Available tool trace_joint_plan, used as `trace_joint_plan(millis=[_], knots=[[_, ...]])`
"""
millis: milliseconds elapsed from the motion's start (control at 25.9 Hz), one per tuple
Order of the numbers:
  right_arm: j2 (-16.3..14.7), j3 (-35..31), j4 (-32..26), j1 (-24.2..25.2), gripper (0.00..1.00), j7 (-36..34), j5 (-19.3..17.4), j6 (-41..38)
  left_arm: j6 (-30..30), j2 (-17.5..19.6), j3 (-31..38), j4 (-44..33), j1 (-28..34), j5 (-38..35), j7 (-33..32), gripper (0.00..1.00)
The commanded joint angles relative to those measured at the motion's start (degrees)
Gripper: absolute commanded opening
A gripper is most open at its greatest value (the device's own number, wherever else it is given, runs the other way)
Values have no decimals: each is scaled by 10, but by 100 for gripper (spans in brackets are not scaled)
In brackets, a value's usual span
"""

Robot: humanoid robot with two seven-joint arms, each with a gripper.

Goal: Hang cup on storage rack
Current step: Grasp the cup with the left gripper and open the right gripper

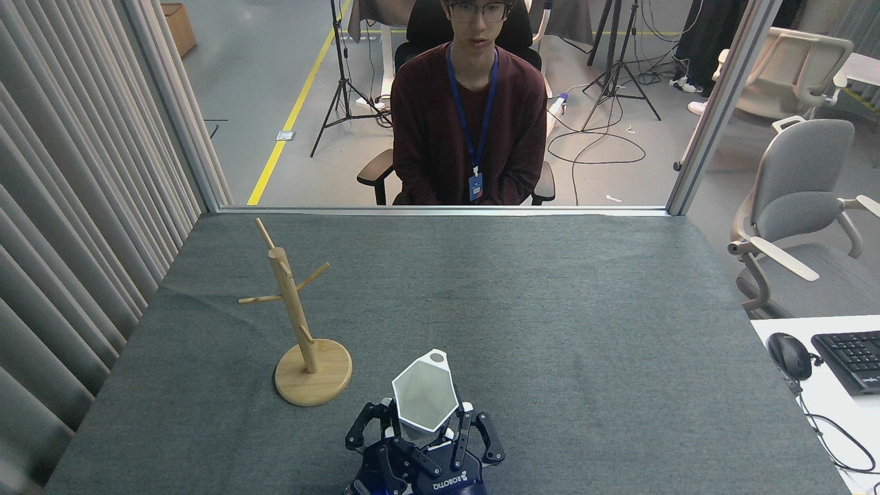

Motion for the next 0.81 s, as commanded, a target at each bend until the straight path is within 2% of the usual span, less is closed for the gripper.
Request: trace_joint_plan(millis=[0,39,77,116,347,656,695,772], knots=[[0,0,-1,2,44,1,-1,-5,-4,0,0,-1,-1,-1,8,56],[0,0,-1,3,50,1,-1,-5,-4,0,0,-1,-1,-1,8,56],[0,0,-1,3,68,-1,-1,-4,-4,0,0,-1,-1,-1,8,56],[0,0,-2,3,98,-5,-2,-4,-4,0,0,-1,-1,-1,8,56],[-4,11,-40,14,100,-18,-1,-21,-3,0,0,-1,-2,-1,9,56],[-9,6,-140,35,100,-50,-5,-29,-3,-1,-1,-1,-3,-1,10,56],[-8,-2,-149,35,100,-51,-16,-21,-3,-1,-1,-1,-3,-1,10,56],[-4,-56,-152,26,100,-44,-67,6,-2,-1,-1,-1,-3,-1,10,56]])
